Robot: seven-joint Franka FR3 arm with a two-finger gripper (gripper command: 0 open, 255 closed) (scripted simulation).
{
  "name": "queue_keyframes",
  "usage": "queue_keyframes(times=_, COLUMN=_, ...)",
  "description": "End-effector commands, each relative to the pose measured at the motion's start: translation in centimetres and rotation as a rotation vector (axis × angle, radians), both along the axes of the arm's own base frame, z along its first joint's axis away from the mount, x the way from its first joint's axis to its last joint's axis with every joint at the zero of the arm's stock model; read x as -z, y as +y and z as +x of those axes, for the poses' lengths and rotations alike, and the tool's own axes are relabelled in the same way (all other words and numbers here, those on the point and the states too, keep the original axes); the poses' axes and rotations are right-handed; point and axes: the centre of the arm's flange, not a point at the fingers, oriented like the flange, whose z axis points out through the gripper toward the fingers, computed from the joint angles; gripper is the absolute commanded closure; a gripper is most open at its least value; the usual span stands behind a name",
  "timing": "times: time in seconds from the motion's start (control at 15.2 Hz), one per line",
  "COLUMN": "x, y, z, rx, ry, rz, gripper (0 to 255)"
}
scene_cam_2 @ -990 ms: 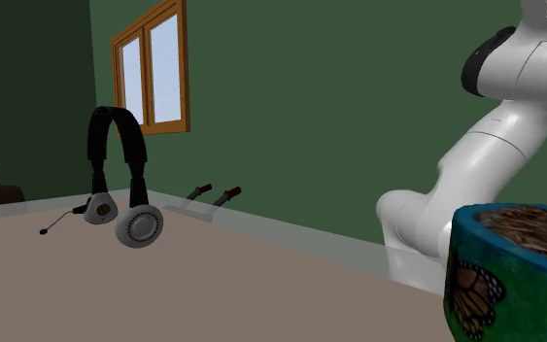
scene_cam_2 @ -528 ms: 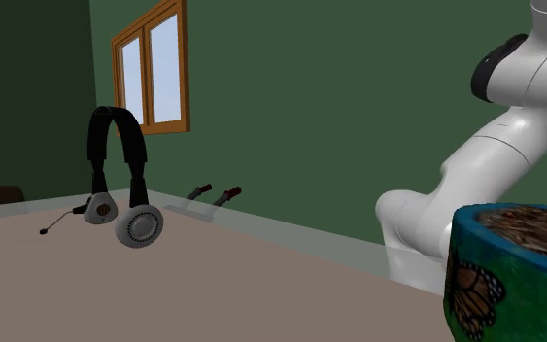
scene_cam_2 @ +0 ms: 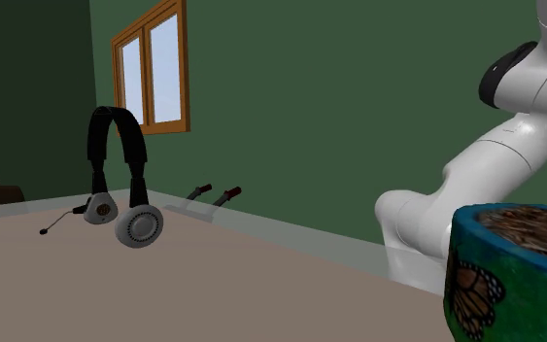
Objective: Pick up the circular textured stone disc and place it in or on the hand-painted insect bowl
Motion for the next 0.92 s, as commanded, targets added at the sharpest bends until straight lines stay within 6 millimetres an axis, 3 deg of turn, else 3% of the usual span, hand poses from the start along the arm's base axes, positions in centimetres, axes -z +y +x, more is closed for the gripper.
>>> queue_keyframes(times=0.0, x=1.01, y=-0.08, z=-0.04, rx=0.000, ry=0.000, rz=0.001, gripper=255)
queue_keyframes(times=0.13, x=1.98, y=-0.08, z=-0.04, rx=0.000, ry=0.000, rz=0.001, gripper=255)
queue_keyframes(times=0.59, x=1.98, y=-0.08, z=-0.04, rx=0.000, ry=0.000, rz=0.001, gripper=255)
queue_keyframes(times=0.66, x=1.98, y=-0.07, z=-0.04, rx=0.000, ry=0.000, rz=0.001, gripper=0)
queue_keyframes(times=0.86, x=1.98, y=-0.08, z=-0.04, rx=0.000, ry=0.000, rz=0.001, gripper=0)
